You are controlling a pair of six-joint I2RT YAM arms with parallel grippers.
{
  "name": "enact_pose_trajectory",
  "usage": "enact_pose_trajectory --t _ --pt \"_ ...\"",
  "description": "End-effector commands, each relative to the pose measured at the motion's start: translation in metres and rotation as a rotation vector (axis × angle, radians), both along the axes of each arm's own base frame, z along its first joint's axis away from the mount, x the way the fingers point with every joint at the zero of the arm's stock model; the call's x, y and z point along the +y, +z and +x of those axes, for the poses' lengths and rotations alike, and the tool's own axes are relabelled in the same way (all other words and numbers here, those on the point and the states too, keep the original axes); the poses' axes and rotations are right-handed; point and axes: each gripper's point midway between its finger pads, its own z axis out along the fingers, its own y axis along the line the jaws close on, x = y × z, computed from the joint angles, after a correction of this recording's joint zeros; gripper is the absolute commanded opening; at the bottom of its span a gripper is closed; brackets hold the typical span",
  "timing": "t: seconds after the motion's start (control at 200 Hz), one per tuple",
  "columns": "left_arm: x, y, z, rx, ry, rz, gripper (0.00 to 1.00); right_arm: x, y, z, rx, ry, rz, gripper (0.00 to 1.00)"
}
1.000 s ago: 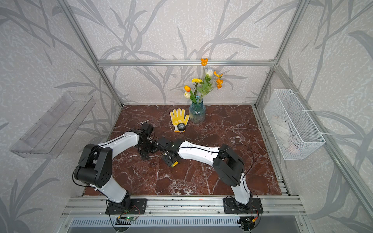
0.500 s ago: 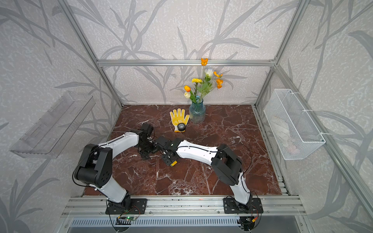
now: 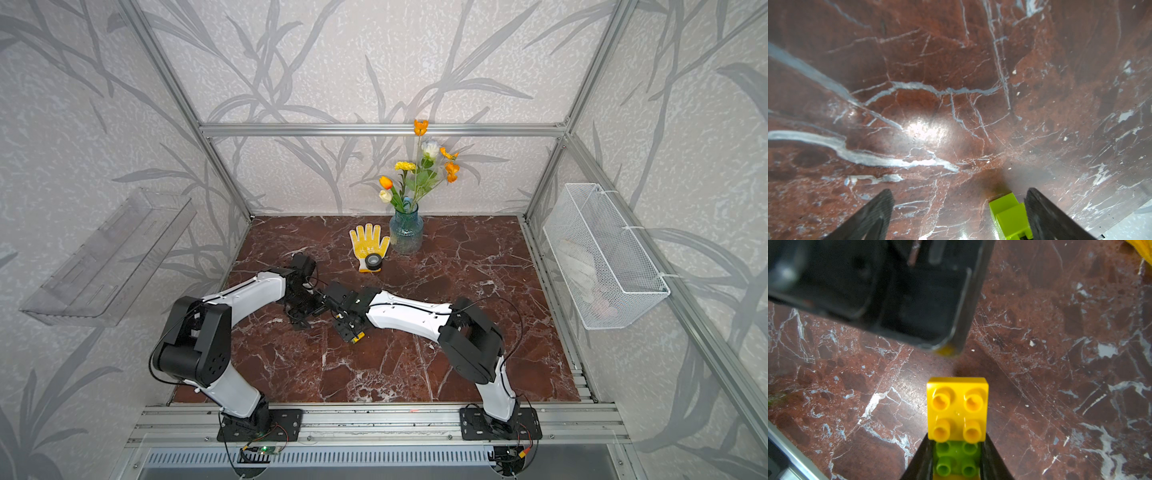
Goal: Assemble a carrot with lego
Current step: Assemble the lego brick with the lego brick.
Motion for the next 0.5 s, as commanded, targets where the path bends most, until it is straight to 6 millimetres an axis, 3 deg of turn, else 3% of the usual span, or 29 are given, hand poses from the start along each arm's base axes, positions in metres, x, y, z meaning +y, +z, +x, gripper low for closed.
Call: enact_pose_trajectory --t 0.0,0.19,0.495 --pt "-0.0002 -0.0007 -0.0023 0.004 0.003 -0.004 0.99 -0.0340 -0.0409 -0.0202 0.090 0.000 -0.173 0.31" --pt "0.0004 -0.0019 -0.0043 0.006 0.002 -0.003 0.99 -0.0394 -0.0378 -0.0228 0.132 0.024 -0.266 0.32" --pt "-0.0003 -0.0016 -0.0037 0.004 0.001 -0.006 0.99 -0.0311 -0.0346 -0.0214 0.184 0.049 -0.270 0.32"
